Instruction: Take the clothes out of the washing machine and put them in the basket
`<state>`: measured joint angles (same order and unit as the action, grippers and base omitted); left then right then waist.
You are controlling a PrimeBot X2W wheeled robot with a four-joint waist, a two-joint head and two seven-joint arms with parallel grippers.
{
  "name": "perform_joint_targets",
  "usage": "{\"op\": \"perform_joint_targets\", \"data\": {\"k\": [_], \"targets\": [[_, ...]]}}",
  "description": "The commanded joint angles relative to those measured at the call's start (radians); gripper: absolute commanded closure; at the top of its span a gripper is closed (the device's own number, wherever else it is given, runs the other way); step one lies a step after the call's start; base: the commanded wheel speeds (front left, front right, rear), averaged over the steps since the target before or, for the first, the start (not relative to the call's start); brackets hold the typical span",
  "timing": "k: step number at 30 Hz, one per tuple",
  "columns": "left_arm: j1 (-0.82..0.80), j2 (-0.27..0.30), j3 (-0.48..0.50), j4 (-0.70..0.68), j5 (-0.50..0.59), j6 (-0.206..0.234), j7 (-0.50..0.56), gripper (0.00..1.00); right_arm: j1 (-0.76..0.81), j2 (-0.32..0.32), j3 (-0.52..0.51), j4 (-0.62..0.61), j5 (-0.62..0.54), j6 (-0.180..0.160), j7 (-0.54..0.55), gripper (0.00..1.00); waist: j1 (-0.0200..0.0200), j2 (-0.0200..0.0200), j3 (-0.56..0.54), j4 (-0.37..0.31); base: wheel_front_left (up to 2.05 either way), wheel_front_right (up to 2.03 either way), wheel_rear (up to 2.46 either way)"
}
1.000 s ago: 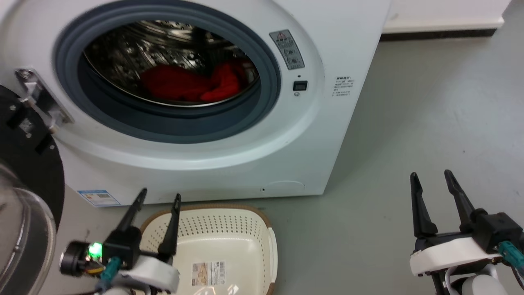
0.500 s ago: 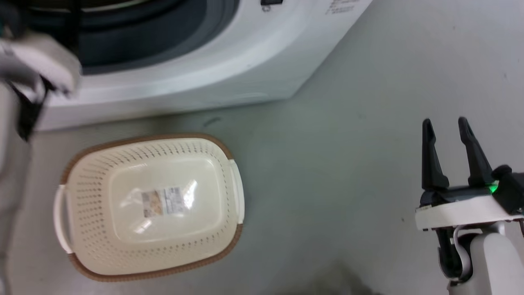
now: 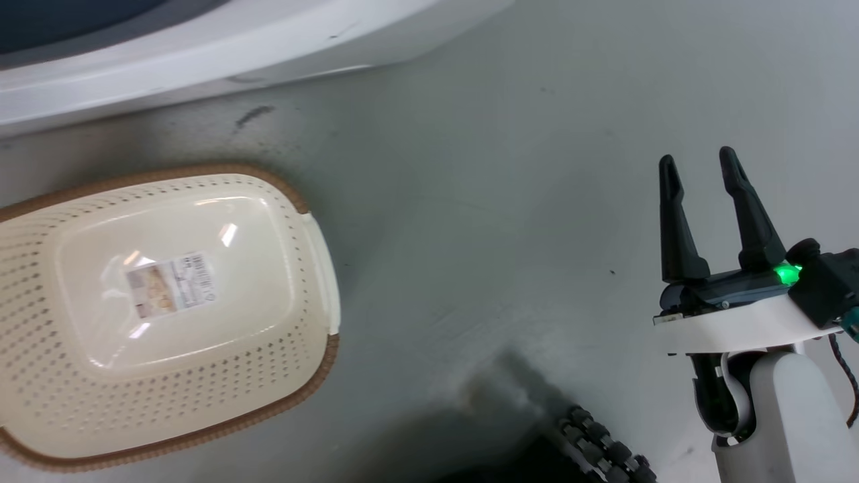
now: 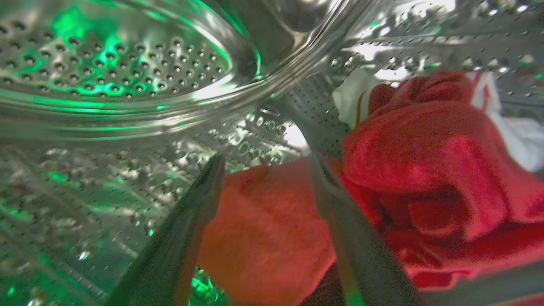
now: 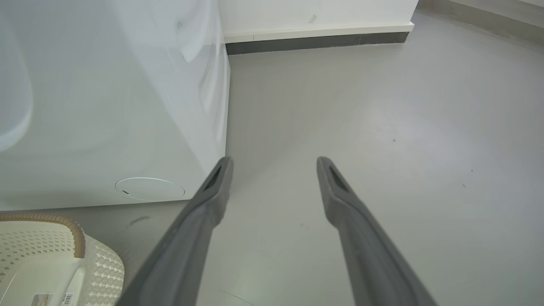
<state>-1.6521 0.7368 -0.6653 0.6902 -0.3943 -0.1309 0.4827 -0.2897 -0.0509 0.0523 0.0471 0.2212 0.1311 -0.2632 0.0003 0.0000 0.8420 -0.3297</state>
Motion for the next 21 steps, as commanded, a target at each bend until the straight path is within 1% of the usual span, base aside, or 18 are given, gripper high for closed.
{"op": "perform_joint_targets", "data": {"k": [1, 4, 7, 8, 9, 10, 15, 17, 20, 21], "targets": [[-0.041, 0.011, -0.015, 0.020, -0.023, 0.001, 0.044, 0.00, -0.019, 0.001, 0.010, -0.007, 0.011, -0.001, -0.002, 0.00, -0.0003, 0.0000, 0.039, -0.039, 0.00, 0.00, 0.00], [-0.117, 0.026, -0.043, 0.067, -0.070, 0.001, 0.147, 0.00, -0.024, 0.002, 0.024, -0.016, 0.021, -0.001, -0.002, 0.00, -0.0003, 0.0000, 0.066, -0.059, 0.00, 0.00, 0.00], [-0.171, 0.062, -0.067, 0.103, -0.080, 0.001, 0.210, 0.00, -0.017, 0.002, 0.050, -0.023, 0.036, -0.001, -0.002, 0.00, -0.0003, 0.0000, 0.086, -0.086, 0.00, 0.00, 0.00], [-0.171, 0.062, -0.067, 0.103, -0.080, 0.001, 0.210, 0.00, -0.017, 0.002, 0.050, -0.023, 0.036, -0.001, -0.002, 0.00, -0.0003, 0.0000, 0.086, -0.086, 0.00, 0.00, 0.00], [-0.189, 0.076, -0.079, 0.120, -0.103, 0.001, 0.252, 0.00, -0.007, 0.001, 0.056, -0.029, 0.052, -0.001, -0.002, 0.00, -0.0003, 0.0000, 0.095, -0.099, 0.00, 0.00, 0.00], [-0.189, 0.076, -0.079, 0.120, -0.103, 0.001, 0.252, 0.00, -0.007, 0.001, 0.056, -0.029, 0.052, -0.001, -0.002, 0.00, -0.0003, 0.0000, 0.095, -0.099, 0.00, 0.00, 0.00], [-0.210, 0.101, -0.122, 0.131, -0.153, 0.001, 0.332, 0.00, 0.011, 0.001, 0.059, -0.046, 0.074, -0.001, -0.002, 0.00, -0.0003, 0.0000, 0.112, -0.108, 0.00, 0.00, 0.00], [-0.205, 0.104, -0.127, 0.147, -0.175, 0.001, 0.360, 0.00, 0.018, 0.001, 0.067, -0.050, 0.079, -0.001, -0.002, 0.00, -0.0003, 0.0000, 0.117, -0.107, 0.00, 0.00, 0.00], [-0.186, 0.088, -0.118, 0.182, -0.211, 0.003, 0.393, 0.00, 0.024, 0.001, 0.085, -0.055, 0.092, -0.001, -0.002, 0.00, -0.0003, 0.0000, 0.123, -0.106, 0.00, 0.00, 0.00], [-0.179, 0.092, -0.133, 0.204, -0.210, 0.002, 0.399, 0.00, 0.030, 0.001, 0.081, -0.067, 0.100, -0.001, -0.002, 0.00, -0.0003, 0.0000, 0.129, -0.105, 0.00, 0.00, 0.00]]}}
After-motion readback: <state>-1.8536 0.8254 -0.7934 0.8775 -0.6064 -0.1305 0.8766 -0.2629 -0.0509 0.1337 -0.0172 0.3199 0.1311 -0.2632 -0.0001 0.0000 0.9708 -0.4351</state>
